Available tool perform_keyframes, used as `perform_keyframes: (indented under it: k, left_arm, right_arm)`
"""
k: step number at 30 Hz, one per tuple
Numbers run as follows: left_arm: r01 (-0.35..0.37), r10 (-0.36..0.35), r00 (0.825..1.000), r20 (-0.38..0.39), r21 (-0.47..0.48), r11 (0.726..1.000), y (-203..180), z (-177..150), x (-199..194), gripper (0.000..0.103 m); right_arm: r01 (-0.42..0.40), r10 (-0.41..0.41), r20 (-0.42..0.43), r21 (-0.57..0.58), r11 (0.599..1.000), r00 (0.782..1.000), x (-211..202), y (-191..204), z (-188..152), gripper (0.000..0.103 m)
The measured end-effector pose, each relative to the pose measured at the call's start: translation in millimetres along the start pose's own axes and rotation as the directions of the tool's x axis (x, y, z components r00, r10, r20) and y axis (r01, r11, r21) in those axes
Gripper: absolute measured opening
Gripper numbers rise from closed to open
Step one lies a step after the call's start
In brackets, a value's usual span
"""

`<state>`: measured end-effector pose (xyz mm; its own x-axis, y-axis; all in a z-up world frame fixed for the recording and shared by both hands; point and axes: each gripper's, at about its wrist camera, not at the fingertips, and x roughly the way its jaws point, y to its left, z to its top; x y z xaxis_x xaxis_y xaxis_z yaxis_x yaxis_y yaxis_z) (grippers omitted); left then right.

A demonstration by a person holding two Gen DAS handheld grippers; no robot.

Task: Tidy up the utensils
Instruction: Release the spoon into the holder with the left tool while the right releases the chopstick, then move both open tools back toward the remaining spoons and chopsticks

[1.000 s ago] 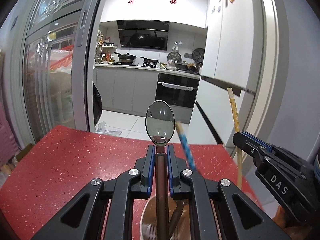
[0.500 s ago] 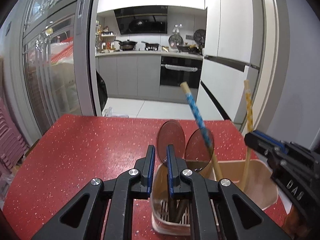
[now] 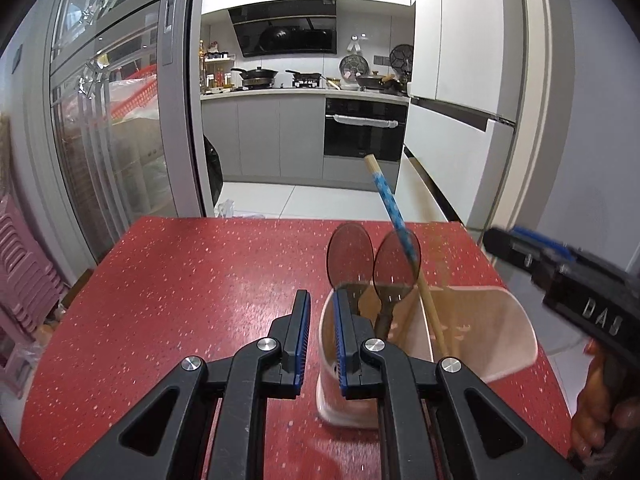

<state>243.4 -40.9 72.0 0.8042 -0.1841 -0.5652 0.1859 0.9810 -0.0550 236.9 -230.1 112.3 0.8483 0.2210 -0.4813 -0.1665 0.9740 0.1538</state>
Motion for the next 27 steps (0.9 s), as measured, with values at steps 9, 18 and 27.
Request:
perform_keyframes:
  k: [9,18,27]
  left_arm:
    - [-0.016,0.016,0.997,-0.079,0.002,1.000,8.6,-27.9,-27.9,0.037]
    - [-0.059,0.055,0.980,-0.193,-0.011,0.998,21.7,-75.5,-48.3,0.037]
    - [-0.078,0.069,0.965,-0.254,-0.026,0.997,29.8,-116.1,-68.4,0.037]
  right_arm:
    - [-0.014,0.015,-0.046,0.019,1.000,0.999,-35.6,8.9,-12.4,0.060]
    - [-0.018,0.037,-0.187,0.098,0.995,0.982,-62.6,17.4,-61.5,0.065]
    - [0.012,0.032,-0.320,0.135,0.991,0.947,-70.0,26.4,-112.7,0.067]
